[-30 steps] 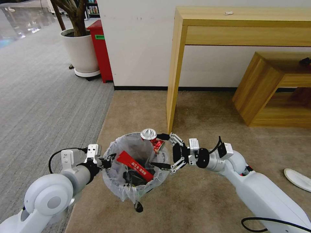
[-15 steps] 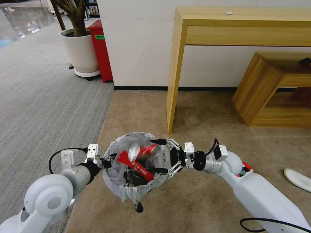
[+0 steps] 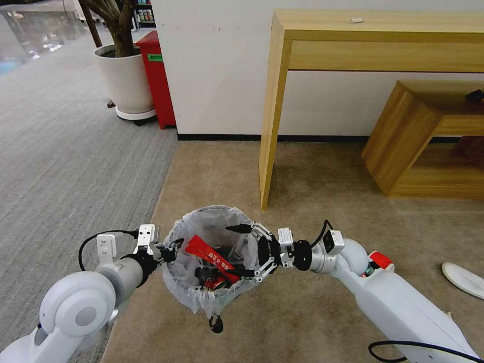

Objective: Pick up the trash bin and place the garbage on the floor into it.

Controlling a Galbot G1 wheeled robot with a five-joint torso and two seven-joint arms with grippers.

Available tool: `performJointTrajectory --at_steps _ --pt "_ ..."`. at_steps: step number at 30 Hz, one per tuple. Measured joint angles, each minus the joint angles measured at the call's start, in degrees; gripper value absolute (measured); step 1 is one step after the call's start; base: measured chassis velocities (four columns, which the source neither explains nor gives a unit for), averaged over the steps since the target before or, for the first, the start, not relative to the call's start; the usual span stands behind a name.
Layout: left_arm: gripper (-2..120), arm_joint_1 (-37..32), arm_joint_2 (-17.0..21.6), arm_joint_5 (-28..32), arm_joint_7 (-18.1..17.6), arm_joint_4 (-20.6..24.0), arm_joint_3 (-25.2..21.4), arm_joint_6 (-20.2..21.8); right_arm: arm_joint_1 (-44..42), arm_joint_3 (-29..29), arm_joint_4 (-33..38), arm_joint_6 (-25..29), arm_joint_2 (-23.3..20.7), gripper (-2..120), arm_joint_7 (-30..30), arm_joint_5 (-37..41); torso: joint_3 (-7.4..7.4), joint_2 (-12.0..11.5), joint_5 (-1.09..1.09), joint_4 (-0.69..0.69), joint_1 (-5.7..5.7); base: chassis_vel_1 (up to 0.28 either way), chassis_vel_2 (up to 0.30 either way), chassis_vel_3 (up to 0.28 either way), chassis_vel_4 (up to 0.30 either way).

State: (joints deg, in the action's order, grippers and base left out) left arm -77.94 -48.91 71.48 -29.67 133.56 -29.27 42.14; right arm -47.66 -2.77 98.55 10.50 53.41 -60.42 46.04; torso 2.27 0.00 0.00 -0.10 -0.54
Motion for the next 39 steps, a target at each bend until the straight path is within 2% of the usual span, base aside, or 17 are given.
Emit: performJointTrajectory --at_steps 4,7,9,11,12,16,17,19,20,23,30,39 --pt "0 0.0 -0.6 -0.3 -0.9 0.0 -0.1 0.0 -0.5 2.0 1.1 0.1 -0.1 100 2.2 1.0 0.0 0.0 0.0 0.0 0.0 0.0 0.0 0.0 0.0" --pt "0 -0.4 -0.9 -0.5 -2.7 -0.3 -0.7 0.0 -2.5 6.5 3.8 -0.5 -1.4 100 9.8 3.3 0.0 0.0 0.01 -0.01 0.0 0.0 0.0 0.0 0.0" --pt "0 -0.5 -0.9 -0.5 -2.7 -0.4 -0.7 0.0 -2.7 6.9 3.9 -0.5 -1.4 100 10.2 3.4 0.0 0.0 0.01 0.0 0.0 0.0 0.0 0.0 0.0" --pt "0 -0.6 -1.1 -0.5 -3.6 -0.9 -1.8 0.0 -5.4 12.9 6.2 -0.8 -2.3 100 18.2 3.6 0.0 0.0 0.01 0.0 0.0 0.0 0.0 0.0 0.0" --pt "0 -0.6 -1.1 -0.5 -3.6 -0.9 -1.8 0.0 -5.4 12.9 6.2 -0.8 -2.3 100 18.2 3.6 0.0 0.0 0.01 0.0 0.0 0.0 0.0 0.0 0.0" --pt "0 -0.6 -1.5 -0.2 -5.1 -1.3 -3.4 0.0 -9.5 19.7 8.9 -0.5 -3.1 100 28.8 1.9 0.0 0.0 0.01 -0.01 0.0 0.0 0.0 0.0 0.0" --pt "0 -0.6 -1.5 -0.2 -5.1 -1.3 -3.4 0.0 -9.5 19.7 8.9 -0.5 -3.1 100 28.8 1.9 0.0 0.0 0.01 -0.01 0.0 0.0 0.0 0.0 0.0" --pt "0 -0.8 -1.5 0.2 -5.9 -1.4 -4.3 0.0 -11.9 24.3 10.0 -0.6 -3.2 100 34.4 -0.7 0.0 0.0 0.0 -0.01 0.0 0.0 0.0 0.0 0.0" --pt "0 -0.8 -1.5 0.2 -5.9 -1.4 -4.3 0.0 -11.9 24.3 10.0 -0.6 -3.2 100 34.4 -0.7 0.0 0.0 0.0 -0.01 0.0 0.0 0.0 0.0 0.0" --pt "0 -1.1 -1.2 0.0 -6.4 -1.7 -4.9 0.0 -15.1 30.2 11.2 -0.9 -3.2 100 40.0 -3.7 0.0 0.0 0.0 -0.01 0.0 0.0 0.0 0.0 0.0" --pt "0 -1.7 -2.6 -2.8 -6.6 -1.9 -5.4 -0.4 -21.1 38.3 13.0 -0.9 -2.7 100 44.8 -7.7 -0.01 0.0 0.0 0.0 0.0 0.0 0.0 0.0 0.0" --pt "0 -3.8 -3.2 -8.1 -8.0 -0.3 -6.1 -1.1 -24.8 43.8 14.5 -0.1 -0.3 100 47.9 -12.8 -0.01 0.0 0.0 0.0 0.0 0.0 0.0 0.0 0.0"
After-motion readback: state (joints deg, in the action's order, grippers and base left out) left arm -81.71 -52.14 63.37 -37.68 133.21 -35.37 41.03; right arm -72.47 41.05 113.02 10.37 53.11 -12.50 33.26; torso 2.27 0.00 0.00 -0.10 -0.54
